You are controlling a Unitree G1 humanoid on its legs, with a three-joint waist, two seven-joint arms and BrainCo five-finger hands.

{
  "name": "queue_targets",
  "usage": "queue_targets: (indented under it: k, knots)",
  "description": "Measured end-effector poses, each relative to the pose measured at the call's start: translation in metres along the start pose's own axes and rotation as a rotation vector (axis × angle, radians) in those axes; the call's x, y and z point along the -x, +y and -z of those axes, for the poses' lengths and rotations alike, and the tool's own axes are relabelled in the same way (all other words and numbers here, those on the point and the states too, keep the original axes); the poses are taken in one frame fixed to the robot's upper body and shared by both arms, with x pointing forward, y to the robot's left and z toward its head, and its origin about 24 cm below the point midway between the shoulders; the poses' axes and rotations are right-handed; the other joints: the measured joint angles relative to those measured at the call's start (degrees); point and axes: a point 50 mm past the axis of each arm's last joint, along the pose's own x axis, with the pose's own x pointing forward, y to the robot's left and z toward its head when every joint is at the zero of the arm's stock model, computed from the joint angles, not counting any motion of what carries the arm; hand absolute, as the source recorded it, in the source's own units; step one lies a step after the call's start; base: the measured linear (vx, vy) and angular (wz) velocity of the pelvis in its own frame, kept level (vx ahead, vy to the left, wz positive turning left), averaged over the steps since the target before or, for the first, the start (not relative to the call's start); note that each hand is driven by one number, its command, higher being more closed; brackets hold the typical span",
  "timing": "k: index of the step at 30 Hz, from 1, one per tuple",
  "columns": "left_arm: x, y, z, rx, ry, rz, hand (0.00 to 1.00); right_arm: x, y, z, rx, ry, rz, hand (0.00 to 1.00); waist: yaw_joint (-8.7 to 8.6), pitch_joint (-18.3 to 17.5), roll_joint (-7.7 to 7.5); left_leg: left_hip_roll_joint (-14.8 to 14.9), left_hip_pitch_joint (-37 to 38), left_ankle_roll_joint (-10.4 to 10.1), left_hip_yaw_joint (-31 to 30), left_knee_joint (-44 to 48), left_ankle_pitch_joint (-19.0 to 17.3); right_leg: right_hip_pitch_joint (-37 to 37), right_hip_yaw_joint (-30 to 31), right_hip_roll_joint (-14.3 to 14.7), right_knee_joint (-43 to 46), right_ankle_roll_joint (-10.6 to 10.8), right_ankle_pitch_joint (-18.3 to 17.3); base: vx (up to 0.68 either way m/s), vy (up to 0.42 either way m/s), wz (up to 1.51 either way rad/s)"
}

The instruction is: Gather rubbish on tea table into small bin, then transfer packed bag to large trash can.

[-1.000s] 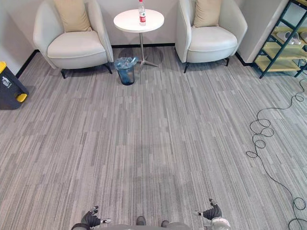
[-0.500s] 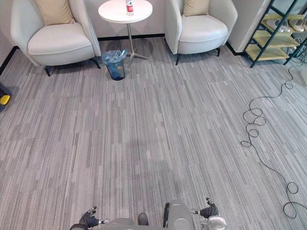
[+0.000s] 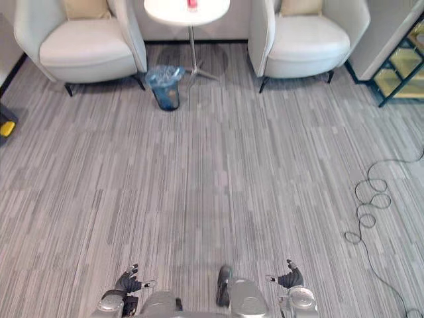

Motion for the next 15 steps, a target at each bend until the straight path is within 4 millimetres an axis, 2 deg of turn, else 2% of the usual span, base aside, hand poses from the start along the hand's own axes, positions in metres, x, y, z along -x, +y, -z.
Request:
queue_targets:
  k: [2,4,5,6,7,8,9,10,11,12,13,15]
  knots:
    - [-0.001,0.001,-0.006,0.016,-0.023,-0.008,0.00,-0.001,-0.001,-0.006,-0.020,-0.024,0.012,0.00,0.97,0.0,0.02,0.8,-3.7,1.1,2.3,-0.7,-0.7,3.1,1.6,0.0,-2.4,0.0,0.0,0.32,-0.062,-0.43]
    - [-0.001,0.003,-0.008,0.025,-0.034,-0.021,0.00,-0.002,0.000,-0.009,-0.030,-0.029,0.012,0.00,2.54,0.2,-0.17,0.2,-7.9,1.6,4.6,-6.9,-1.0,6.0,4.3,-0.7,-5.0,0.1,0.1,0.32,0.021,-0.60]
    - [-0.001,0.003,-0.008,0.038,-0.034,-0.026,0.00,-0.003,0.000,-0.009,-0.032,-0.025,0.011,0.00,2.66,0.3,-0.35,-0.8,-8.9,1.8,4.7,-10.2,-1.0,7.0,4.8,-1.2,-5.7,0.3,-0.1,0.33,0.116,-0.51]
    - [-0.001,0.003,-0.009,0.046,-0.036,-0.030,0.00,-0.005,0.001,-0.012,-0.040,-0.020,0.012,0.00,2.63,0.8,-1.26,-3.8,-9.8,1.6,4.7,-20.8,-0.5,8.5,6.1,-3.1,-6.4,1.5,-0.8,0.33,0.134,-0.43]
    - [-0.001,0.003,-0.009,0.049,-0.036,-0.033,0.00,-0.005,0.000,-0.010,-0.040,-0.009,0.015,0.00,2.69,0.8,-1.38,-5.1,-9.9,1.5,4.7,-26.7,0.7,8.9,6.7,-3.9,-6.7,2.2,-1.2,0.41,0.190,-0.51]
    - [-0.001,0.002,-0.008,0.054,-0.030,-0.030,0.00,-0.006,-0.003,-0.010,-0.036,-0.007,0.024,0.00,2.69,0.6,-0.85,-6.7,-9.8,2.1,4.0,-37.2,5.2,9.7,7.8,-4.5,-7.6,3.8,-2.1,0.28,0.160,-0.41]
    - [-0.001,0.000,-0.007,0.056,-0.026,-0.027,0.00,-0.007,-0.005,-0.009,-0.031,-0.002,0.028,0.00,2.76,0.4,0.00,-7.1,-9.7,2.2,3.8,-41.5,7.5,10.2,8.0,-4.3,-7.9,4.8,-2.6,0.37,0.244,-0.52]
    - [0.000,-0.001,-0.003,0.065,-0.013,-0.027,0.00,-0.006,-0.008,-0.003,-0.022,0.024,0.033,0.00,3.17,0.3,1.00,-7.4,-9.2,4.1,2.2,-44.0,14.3,11.3,9.4,-4.2,-8.0,6.7,-4.1,0.47,0.323,-0.53]
    - [0.000,0.002,0.000,0.064,-0.002,-0.034,0.00,-0.004,-0.003,0.005,-0.018,0.056,0.020,0.00,3.89,-0.3,-0.17,-9.4,-9.3,7.7,1.4,-40.7,15.4,12.8,10.5,-6.3,-8.0,8.7,-5.8,0.40,0.275,-0.41]
    - [0.000,0.003,0.000,0.065,-0.002,-0.036,0.00,-0.003,-0.002,0.007,-0.019,0.062,0.018,0.00,3.87,-0.4,-0.70,-9.9,-9.6,8.2,1.5,-39.7,14.3,13.0,10.5,-6.8,-7.8,9.1,-6.2,0.52,0.285,-0.07]
    - [-0.001,0.003,-0.003,0.075,-0.007,-0.038,0.00,0.000,-0.001,0.014,-0.019,0.083,0.017,0.00,3.87,-0.7,-1.83,-11.4,-10.2,8.7,1.7,-37.2,11.2,12.6,10.4,-8.6,-4.9,10.2,-7.1,0.45,0.233,0.11]
    - [-0.001,0.003,-0.002,0.073,-0.001,-0.037,0.00,0.000,-0.002,0.015,-0.021,0.088,0.021,0.00,4.04,-0.8,-2.00,-12.5,-8.7,9.8,2.3,-36.5,8.5,7.6,11.4,-10.3,7.7,11.8,-7.8,0.49,0.275,0.02]
